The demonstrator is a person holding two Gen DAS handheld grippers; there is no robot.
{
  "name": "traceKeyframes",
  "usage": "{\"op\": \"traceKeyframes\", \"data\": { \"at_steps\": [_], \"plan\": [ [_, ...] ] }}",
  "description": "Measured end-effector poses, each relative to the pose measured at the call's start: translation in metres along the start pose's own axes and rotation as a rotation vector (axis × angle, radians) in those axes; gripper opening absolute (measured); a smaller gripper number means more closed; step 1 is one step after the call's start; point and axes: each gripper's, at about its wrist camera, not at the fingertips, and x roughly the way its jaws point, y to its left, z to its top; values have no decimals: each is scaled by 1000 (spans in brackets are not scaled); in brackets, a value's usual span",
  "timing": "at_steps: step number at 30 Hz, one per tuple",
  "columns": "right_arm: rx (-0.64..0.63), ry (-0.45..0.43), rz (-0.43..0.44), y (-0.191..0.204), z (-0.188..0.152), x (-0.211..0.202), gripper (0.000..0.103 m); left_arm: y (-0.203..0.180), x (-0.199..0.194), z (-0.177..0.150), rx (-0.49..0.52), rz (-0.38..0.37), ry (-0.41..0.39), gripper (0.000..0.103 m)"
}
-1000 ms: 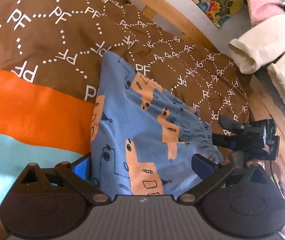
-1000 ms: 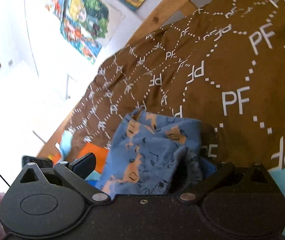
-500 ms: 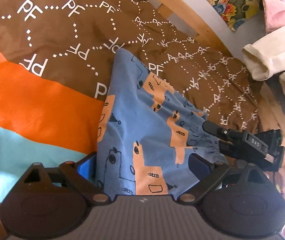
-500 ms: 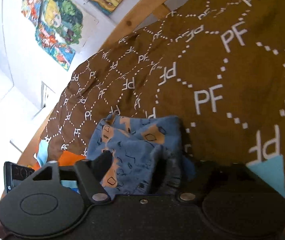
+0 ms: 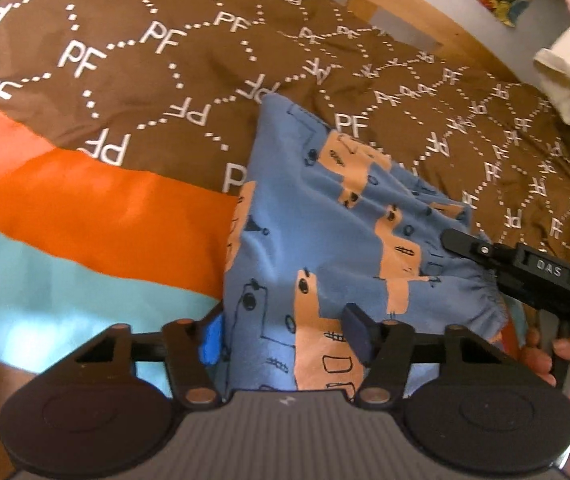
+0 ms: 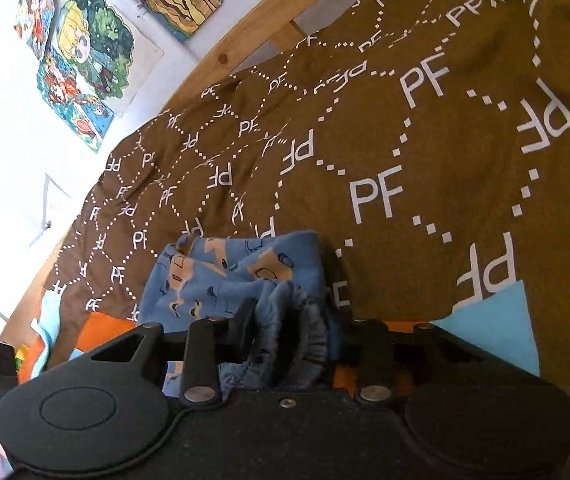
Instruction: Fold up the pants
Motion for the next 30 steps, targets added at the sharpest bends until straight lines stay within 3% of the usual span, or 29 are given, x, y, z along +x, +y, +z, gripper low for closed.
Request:
{"op": "traceKeyframes", "data": {
  "at_steps": [7, 16, 27, 30],
  "plan": [
    [-89, -16, -68, 20, -6, -5, 32, -5, -4, 2, -8, 53, 10, 31],
    [-307, -50, -174, 53, -15, -5, 28, -19, -8, 1, 58, 97, -11, 19],
    [-573, -119, -268, 89, -26, -12, 23, -32, -25, -2, 111, 84, -64, 16],
    [-591, -136, -265, 95, -26, -16, 22, -34, -30, -1, 119, 71, -78, 15]
  ]
}}
